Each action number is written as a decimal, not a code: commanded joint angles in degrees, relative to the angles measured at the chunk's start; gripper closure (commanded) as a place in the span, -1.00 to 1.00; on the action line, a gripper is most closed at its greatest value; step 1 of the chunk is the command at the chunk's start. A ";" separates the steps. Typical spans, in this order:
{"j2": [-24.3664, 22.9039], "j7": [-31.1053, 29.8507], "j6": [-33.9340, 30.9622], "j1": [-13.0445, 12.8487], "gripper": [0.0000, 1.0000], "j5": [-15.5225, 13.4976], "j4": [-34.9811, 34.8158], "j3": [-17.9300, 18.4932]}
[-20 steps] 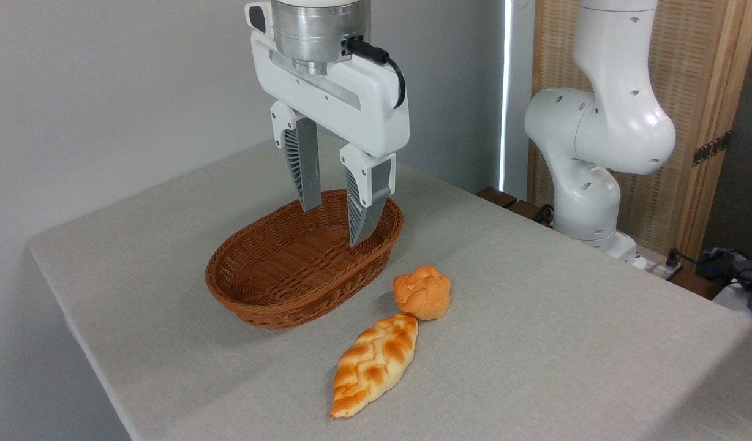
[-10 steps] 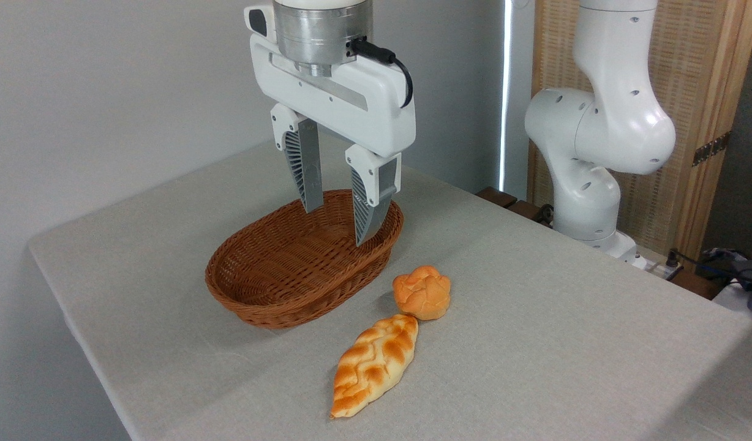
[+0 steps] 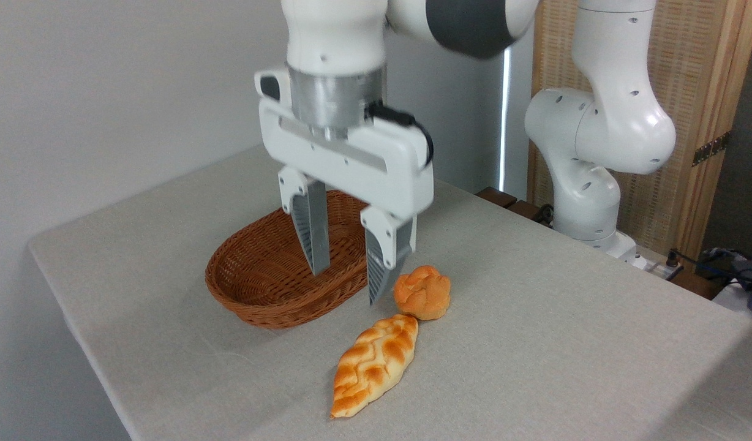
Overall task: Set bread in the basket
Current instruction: 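Move the open gripper down over the braided bread loaf, then close the gripper on the braided bread loaf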
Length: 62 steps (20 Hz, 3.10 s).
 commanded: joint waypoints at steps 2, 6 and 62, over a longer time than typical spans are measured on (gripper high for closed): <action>1.89 0.01 4.43 -0.26 -1.00 0.71 -3.98 0.82; 5.76 -0.07 5.57 -0.35 -1.00 2.29 -4.08 0.82; 13.50 -0.07 6.45 -0.96 0.01 -0.35 -3.55 -0.05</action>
